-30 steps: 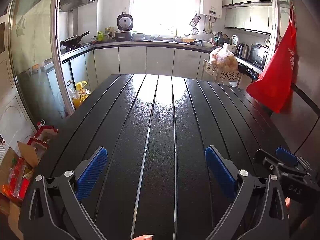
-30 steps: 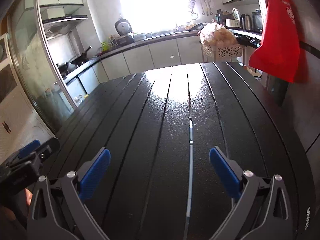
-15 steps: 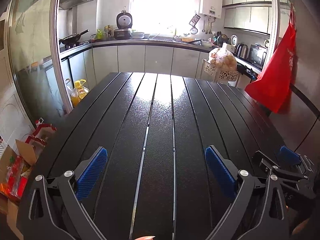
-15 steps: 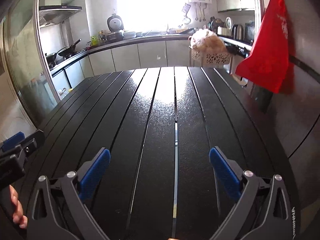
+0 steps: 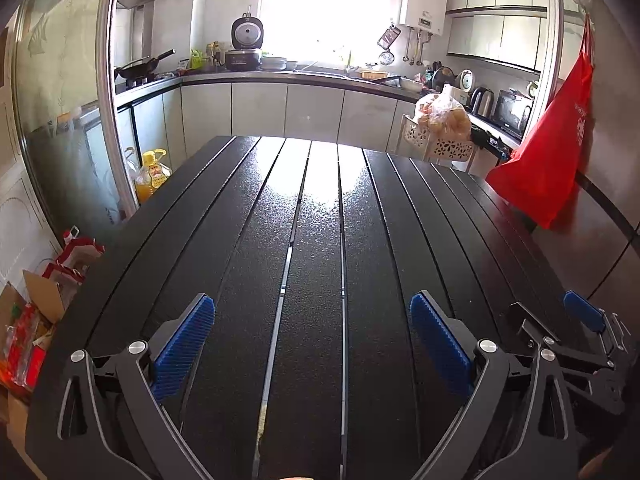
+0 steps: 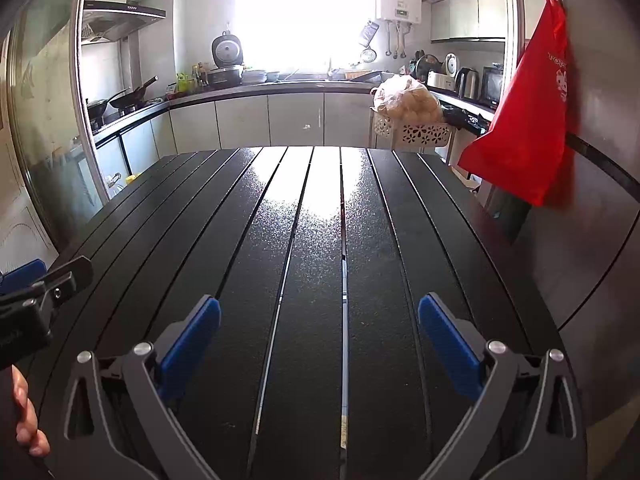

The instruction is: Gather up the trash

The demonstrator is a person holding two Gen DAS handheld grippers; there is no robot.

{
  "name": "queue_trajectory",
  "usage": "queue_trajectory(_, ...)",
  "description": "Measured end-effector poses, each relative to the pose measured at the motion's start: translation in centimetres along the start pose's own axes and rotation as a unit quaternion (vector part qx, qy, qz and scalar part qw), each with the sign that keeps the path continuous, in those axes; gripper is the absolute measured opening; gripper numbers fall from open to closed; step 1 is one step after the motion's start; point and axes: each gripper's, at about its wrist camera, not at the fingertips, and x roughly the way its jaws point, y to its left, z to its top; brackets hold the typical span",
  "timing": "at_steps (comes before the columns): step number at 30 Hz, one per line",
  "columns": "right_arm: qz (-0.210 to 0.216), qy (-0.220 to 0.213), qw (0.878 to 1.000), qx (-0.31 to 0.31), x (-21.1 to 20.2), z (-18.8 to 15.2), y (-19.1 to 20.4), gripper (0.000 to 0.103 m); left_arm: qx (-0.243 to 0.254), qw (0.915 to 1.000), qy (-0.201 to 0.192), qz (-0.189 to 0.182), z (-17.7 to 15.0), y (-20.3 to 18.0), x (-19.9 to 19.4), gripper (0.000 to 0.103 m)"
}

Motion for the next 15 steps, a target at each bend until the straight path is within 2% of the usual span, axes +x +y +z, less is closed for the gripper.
queue_trajectory(3,0.002,-0.002,1.0,0.003,-0.19,-0.03,0.03,0.1,-0.002,0.9999,0.002,-0.011,0.1,0.0,-0.06,0.095)
queue_trajectory(15,0.008,-0.005,1.0,0.003,-0.66,0.0,-0.31,0.1,0.005,0.9999,0.003,-0.01,0.5,-0.49,-0.73,0.095)
